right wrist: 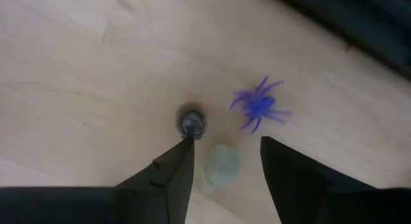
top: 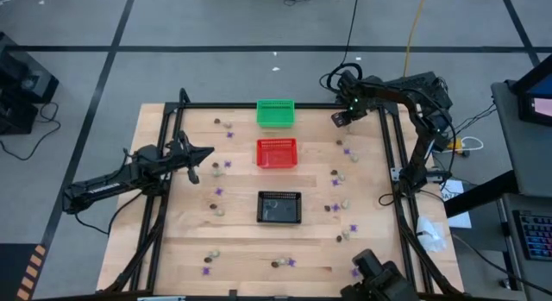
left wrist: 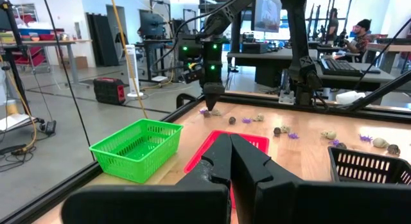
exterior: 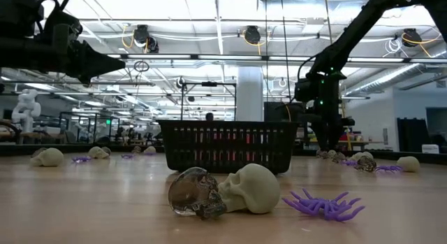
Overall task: Sort Halloween decoration
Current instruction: Put the black skull toy into the red basket
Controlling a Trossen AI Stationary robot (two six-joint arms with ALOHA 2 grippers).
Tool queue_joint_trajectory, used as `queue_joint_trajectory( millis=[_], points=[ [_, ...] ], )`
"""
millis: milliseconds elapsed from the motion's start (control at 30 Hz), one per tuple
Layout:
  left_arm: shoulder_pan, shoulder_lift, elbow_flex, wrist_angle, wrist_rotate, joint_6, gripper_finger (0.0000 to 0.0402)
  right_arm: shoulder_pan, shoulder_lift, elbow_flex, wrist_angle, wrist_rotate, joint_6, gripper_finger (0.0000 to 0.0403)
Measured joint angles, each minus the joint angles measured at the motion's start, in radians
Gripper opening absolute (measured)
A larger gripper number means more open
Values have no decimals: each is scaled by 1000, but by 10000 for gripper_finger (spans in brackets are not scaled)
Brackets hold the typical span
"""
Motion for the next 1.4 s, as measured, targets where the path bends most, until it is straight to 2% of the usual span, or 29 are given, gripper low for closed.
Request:
queue_joint_trajectory(
  millis=[200,767,1167,1267,1400],
  points=[
    [0,0,0,0,0,0,0,-4,0,0,43,-60,-4,167],
    [0,0,0,0,0,0,0,-3,1,0,87,-55,-41,166],
    [0,0,0,0,0,0,0,15,70,3,95,-50,-52,166],
    [0,0,0,0,0,0,0,26,69,2,110,-47,-53,155],
    [0,0,0,0,0,0,0,30,69,1,113,-48,-71,119]
  ],
)
